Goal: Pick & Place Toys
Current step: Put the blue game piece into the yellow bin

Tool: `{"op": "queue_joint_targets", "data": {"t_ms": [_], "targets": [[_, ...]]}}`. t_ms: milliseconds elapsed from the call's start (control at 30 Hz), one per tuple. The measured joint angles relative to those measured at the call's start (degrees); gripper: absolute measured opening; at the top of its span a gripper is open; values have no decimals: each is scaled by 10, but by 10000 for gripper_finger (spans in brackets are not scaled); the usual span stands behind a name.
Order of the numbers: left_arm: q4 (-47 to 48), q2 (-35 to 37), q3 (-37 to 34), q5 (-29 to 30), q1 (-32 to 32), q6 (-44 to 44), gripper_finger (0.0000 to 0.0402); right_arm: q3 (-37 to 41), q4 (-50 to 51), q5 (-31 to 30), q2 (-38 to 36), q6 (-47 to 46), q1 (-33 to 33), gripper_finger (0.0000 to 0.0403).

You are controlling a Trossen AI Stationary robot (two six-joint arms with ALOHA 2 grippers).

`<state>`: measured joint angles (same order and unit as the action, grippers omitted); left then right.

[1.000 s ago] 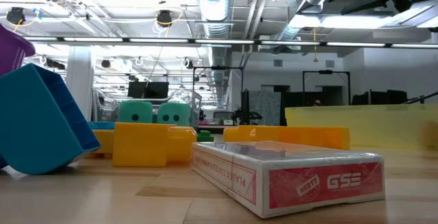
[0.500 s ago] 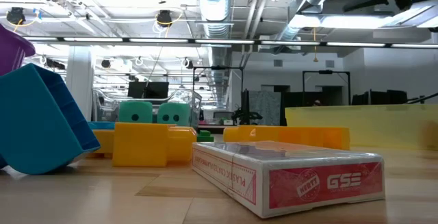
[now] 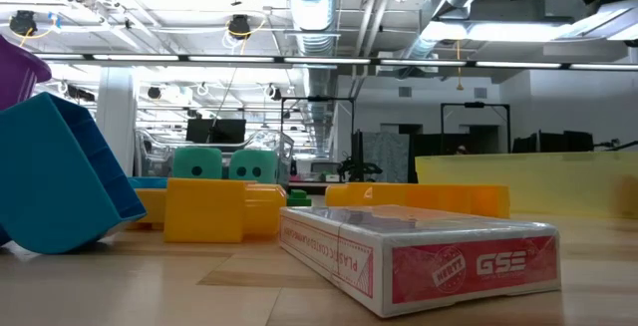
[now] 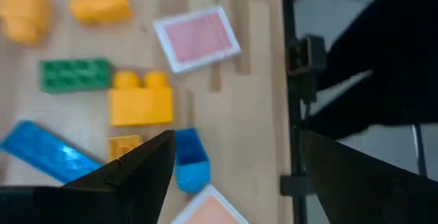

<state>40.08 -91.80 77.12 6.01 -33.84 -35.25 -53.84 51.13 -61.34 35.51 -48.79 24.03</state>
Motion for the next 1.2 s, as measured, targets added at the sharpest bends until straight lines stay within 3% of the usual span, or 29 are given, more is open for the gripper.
{"op": "queue_joint_targets", "data": {"t_ms": [367,867,1200], "targets": [[33,-76,0,-1,-15,-27,306,0,3,1,-58,29,0,205],[36,-146,0,-1,-11,-73,302,0,19,2,-63,40,-1,205],[46,-168,0,-1,-10,-75,253,0,23,2,-63,43,-1,205]]}}
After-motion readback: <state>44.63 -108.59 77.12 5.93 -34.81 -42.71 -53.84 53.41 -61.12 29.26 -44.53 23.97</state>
